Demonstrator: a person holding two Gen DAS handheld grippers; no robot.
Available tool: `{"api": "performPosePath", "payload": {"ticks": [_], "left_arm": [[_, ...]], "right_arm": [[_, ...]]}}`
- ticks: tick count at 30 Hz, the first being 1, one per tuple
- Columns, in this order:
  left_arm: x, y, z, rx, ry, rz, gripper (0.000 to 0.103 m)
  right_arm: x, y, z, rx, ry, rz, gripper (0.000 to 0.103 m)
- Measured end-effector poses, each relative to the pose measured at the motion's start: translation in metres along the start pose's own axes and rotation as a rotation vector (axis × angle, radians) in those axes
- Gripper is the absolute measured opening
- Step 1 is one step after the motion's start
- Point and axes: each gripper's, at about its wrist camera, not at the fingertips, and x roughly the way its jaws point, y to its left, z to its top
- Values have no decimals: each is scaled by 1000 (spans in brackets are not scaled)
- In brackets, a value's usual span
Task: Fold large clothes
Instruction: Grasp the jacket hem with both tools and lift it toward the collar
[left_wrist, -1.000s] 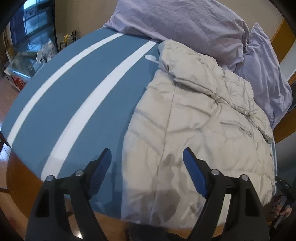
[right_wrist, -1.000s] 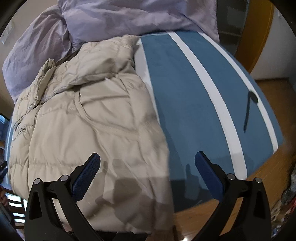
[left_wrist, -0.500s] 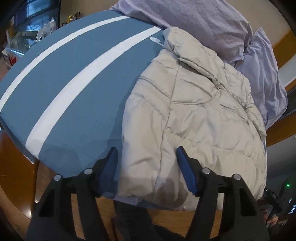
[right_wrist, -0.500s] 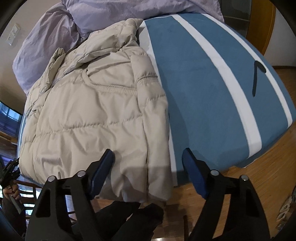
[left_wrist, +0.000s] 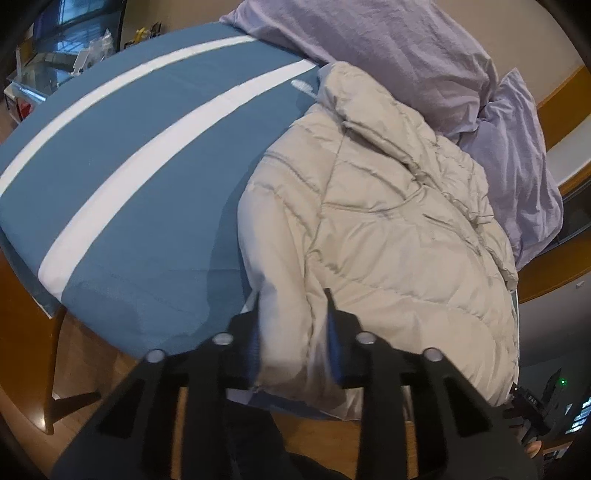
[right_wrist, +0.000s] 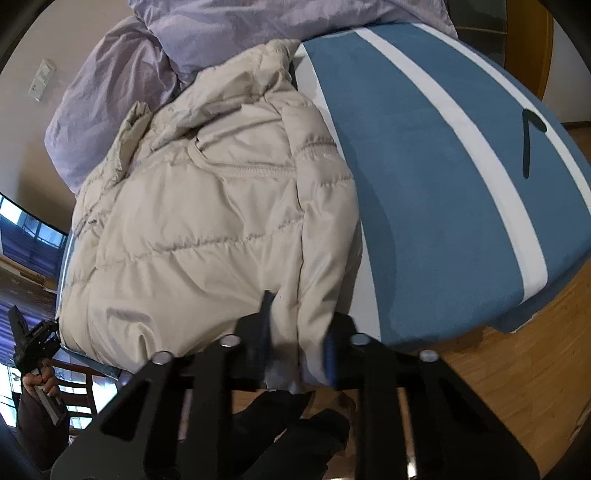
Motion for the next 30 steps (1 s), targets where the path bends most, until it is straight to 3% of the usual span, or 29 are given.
{"api": "performPosePath", "payload": {"ticks": [5, 15, 30], "left_arm": [[-15, -11, 6, 26, -51, -9, 15], [-51, -43, 41, 76, -153, -30, 13], [-66, -101, 140, 122, -271, -73, 12]], "right_arm": [[-14, 5, 11, -12, -58, 11, 13], [-40, 29, 47, -44, -165, 25, 13], [-64, 70, 141, -84, -326, 31, 13]]}}
